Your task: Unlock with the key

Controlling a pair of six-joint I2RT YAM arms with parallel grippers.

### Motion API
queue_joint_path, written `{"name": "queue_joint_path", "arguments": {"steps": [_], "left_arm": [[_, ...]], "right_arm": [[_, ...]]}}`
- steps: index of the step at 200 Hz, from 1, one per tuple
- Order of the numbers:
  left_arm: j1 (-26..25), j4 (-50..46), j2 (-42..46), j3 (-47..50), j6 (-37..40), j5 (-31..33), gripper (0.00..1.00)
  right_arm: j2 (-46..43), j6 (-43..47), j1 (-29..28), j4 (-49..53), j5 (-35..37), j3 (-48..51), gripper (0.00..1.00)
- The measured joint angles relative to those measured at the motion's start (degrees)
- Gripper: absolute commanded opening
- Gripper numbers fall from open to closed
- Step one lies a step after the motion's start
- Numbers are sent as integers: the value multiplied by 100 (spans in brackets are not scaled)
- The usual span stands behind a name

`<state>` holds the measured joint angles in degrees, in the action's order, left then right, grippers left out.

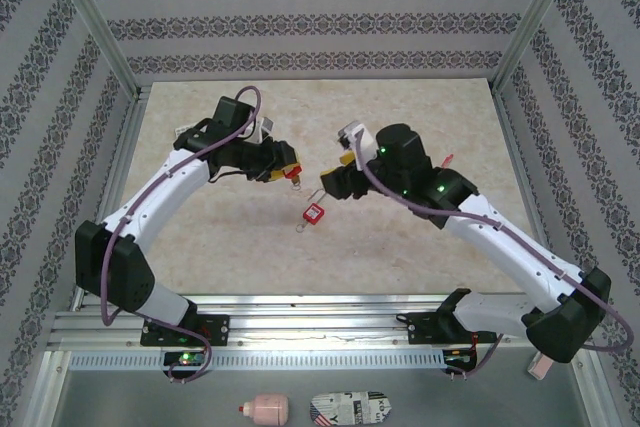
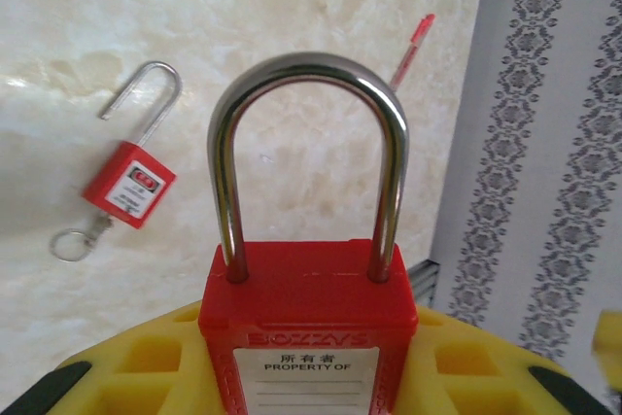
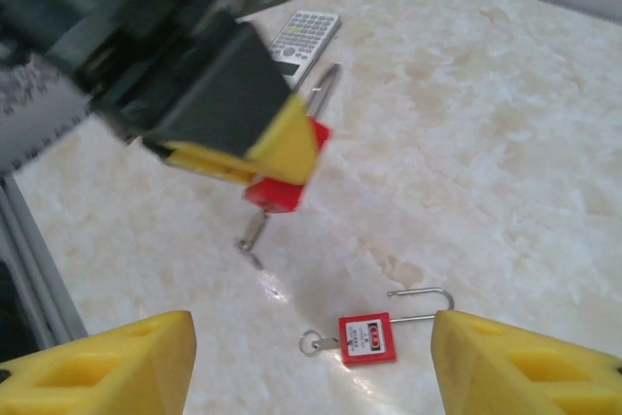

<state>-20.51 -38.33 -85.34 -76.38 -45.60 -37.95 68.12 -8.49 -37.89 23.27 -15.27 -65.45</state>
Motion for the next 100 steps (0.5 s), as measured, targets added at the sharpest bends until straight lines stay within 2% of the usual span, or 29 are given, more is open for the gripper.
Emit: {"name": "queue_joint_path", "arguments": {"steps": [25,67,100], "left_arm": [[-39,-262,275,7,444,398,0],[-363,-433,802,267,1095,1123,0],[-369,-210,1097,754,1019,1132,0]], "right_arm": [[363,-531,332,7,-479,-157,66],[1145,-1250,363,-197,-1054,-588,66],[1187,-1690,361,-619,-1300,-507,66]]}}
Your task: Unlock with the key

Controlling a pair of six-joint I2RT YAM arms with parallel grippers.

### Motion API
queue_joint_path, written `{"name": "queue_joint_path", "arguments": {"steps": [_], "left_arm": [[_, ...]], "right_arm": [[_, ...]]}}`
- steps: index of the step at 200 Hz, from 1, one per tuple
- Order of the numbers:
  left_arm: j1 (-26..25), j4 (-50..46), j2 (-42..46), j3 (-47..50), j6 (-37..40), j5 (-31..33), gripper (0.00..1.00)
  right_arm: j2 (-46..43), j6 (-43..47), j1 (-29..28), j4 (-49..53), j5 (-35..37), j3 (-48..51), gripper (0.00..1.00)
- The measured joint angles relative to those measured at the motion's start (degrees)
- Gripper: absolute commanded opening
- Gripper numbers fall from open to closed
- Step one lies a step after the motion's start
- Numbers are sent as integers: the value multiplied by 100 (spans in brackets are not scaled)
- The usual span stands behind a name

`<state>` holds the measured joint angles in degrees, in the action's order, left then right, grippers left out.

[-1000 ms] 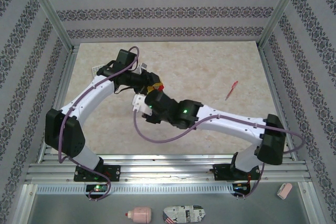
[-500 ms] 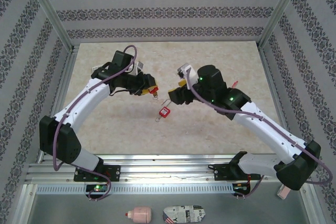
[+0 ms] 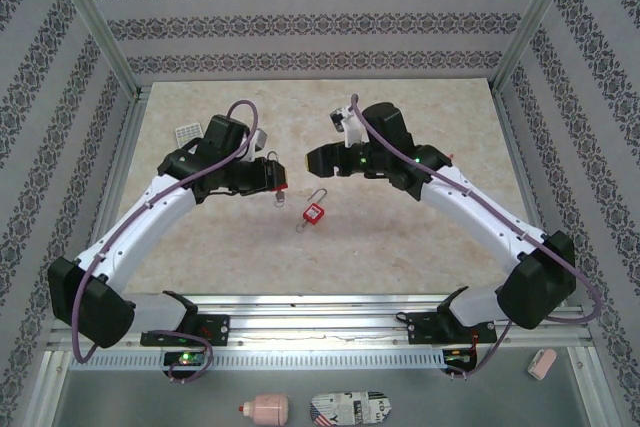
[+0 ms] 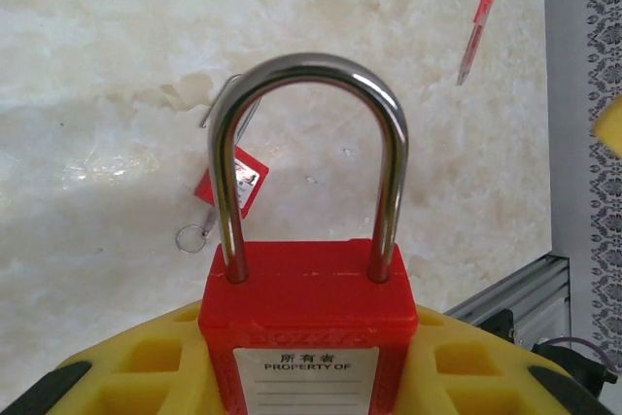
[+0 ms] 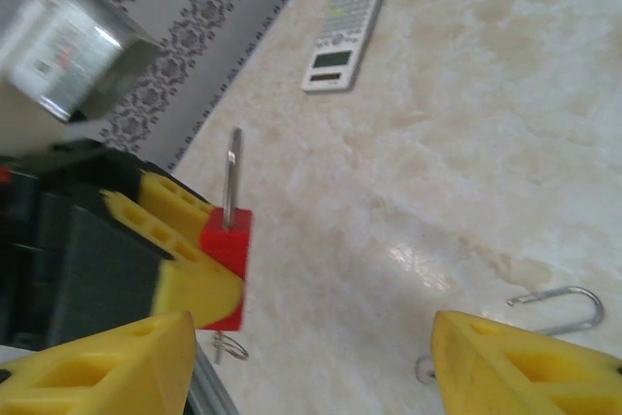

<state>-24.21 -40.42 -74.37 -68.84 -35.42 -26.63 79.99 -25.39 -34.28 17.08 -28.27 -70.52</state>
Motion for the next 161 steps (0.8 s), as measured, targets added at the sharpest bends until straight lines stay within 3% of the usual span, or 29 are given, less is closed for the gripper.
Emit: {"name": "queue_joint_path", "arguments": {"steps": [61,161], "left_arm": [[179,1716,17,566,-1460,-898,0],[179,2402,291,822,-1947,-1051,0]], "right_arm": [[-234,-385,-162,-1108,-603,911,59],[197,-643,-374,-1991,-922,1110,49]]}}
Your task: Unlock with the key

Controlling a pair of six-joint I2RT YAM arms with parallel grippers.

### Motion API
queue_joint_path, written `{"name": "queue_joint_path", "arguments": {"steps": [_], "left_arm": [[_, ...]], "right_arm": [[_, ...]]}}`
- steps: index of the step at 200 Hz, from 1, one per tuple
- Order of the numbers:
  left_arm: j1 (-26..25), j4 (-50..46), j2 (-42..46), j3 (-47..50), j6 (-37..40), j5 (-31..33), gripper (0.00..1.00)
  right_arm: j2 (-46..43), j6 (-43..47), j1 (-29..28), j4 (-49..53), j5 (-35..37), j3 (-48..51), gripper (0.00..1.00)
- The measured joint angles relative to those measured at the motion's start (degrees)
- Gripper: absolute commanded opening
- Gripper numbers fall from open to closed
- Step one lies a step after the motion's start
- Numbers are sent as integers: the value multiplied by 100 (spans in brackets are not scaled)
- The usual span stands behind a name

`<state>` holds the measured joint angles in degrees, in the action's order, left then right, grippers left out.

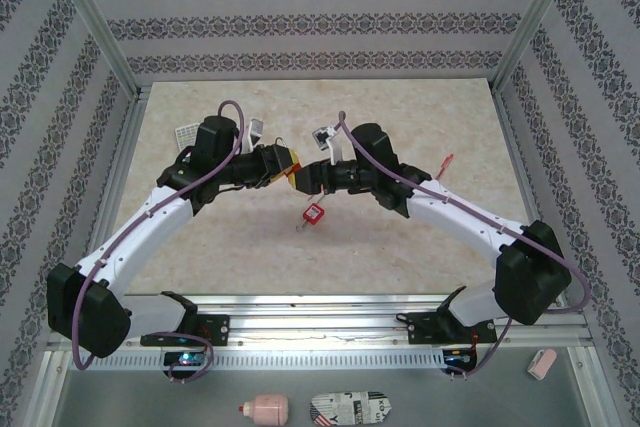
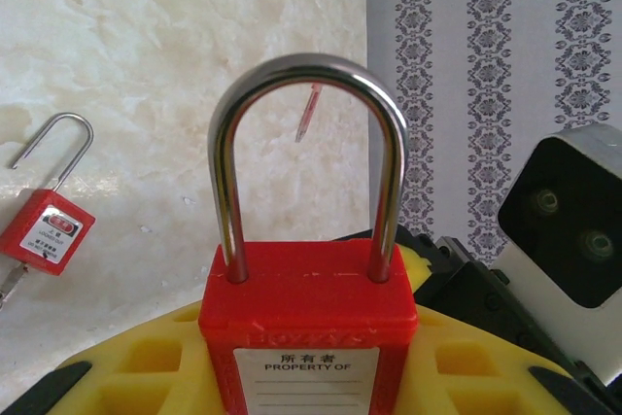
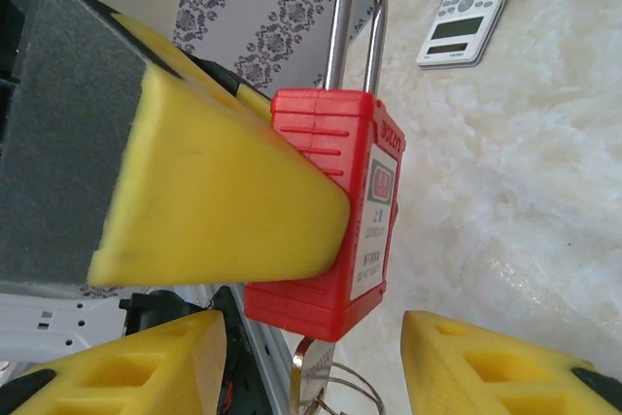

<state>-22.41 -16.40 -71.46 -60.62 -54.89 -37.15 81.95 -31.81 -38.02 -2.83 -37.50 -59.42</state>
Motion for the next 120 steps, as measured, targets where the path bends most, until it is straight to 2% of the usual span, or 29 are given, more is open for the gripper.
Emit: {"name": "queue_joint_path", "arguments": {"steps": [47,83,120], "left_arm": [[0,166,2,31,-11,-22,0],[0,245,9,101,-28,-37,0],[0,409,66,184,-28,-35,0]], "right_arm": [[0,-144,0,-98,-11,74,30],[0,-273,4,-227,-35,87,29],[0,-426,79,-345,-133,111,22]]}}
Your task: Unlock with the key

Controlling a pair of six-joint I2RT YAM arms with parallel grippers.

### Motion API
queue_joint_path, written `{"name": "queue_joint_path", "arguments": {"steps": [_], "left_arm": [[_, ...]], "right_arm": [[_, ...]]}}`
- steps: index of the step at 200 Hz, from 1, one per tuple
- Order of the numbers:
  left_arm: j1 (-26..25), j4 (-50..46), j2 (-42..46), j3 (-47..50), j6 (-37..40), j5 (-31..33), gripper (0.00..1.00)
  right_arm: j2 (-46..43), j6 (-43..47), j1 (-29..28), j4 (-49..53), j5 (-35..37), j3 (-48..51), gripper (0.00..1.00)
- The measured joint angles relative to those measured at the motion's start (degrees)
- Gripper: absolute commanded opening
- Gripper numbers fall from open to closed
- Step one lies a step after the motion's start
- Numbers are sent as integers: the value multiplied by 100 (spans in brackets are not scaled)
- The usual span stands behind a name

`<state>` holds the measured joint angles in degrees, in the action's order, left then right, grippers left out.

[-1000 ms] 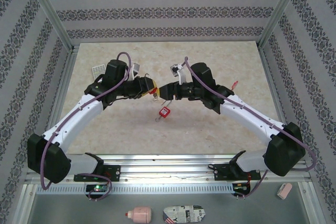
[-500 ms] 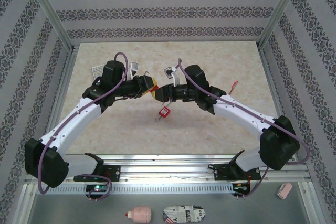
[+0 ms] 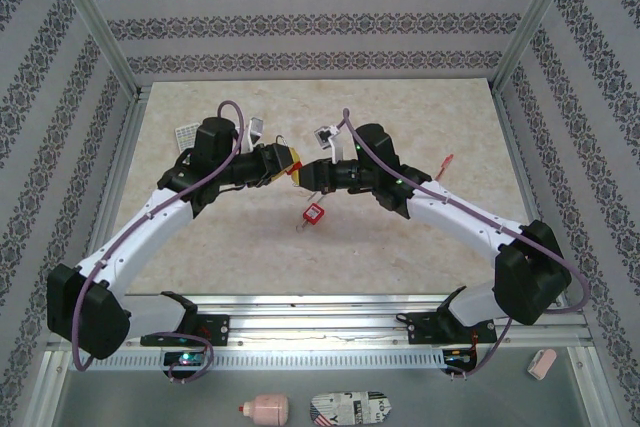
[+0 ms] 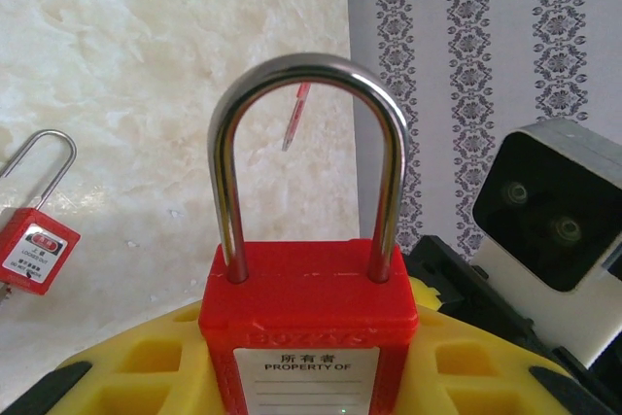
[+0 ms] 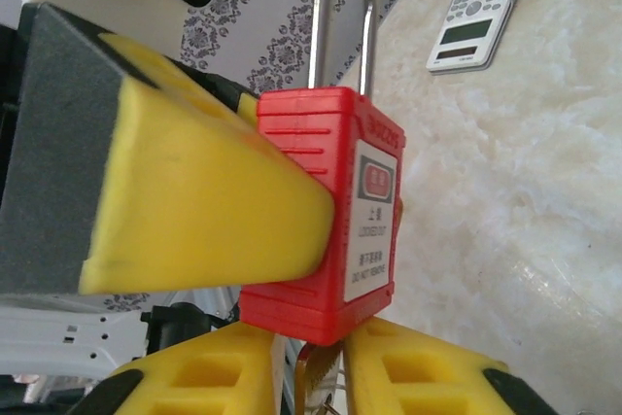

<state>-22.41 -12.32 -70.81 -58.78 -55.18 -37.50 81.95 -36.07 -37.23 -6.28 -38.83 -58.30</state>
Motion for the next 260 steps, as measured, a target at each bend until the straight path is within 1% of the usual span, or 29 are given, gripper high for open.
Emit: {"name": "queue_joint_path", "arguments": {"steps": [20,46,72,104,132,159,198,234,260], "left_arm": [[0,39,20,7,0,-2,0],[2,59,20,28,0,-7,0],[2,229,31,118,0,-7,0],[2,638,157,376,-50,-52,0],[4,1165,284,610,-116,-92,0],[42,1878,400,898,-234,-111,0],[79,2999,520,1272,-444,-142,0],[94,4612,516,1764,-942,-166,0],[151,5519,291,1838,-1259,-245,0]], "right_arm": [[0,-35,0,-52,-13,22,18],[0,-118,26,-131,-46,85,8],[0,-271,52,-262,-79,153,0],[0,-466,87,-494,-188,232,0],[39,-874,188,-1082,-470,389,0],[186,-1414,308,-1891,-826,514,0],[299,-1937,417,-2638,-1123,514,0],[452,-2483,529,-3497,-1449,509,0],[588,-2815,605,-3919,-1574,365,0]]}}
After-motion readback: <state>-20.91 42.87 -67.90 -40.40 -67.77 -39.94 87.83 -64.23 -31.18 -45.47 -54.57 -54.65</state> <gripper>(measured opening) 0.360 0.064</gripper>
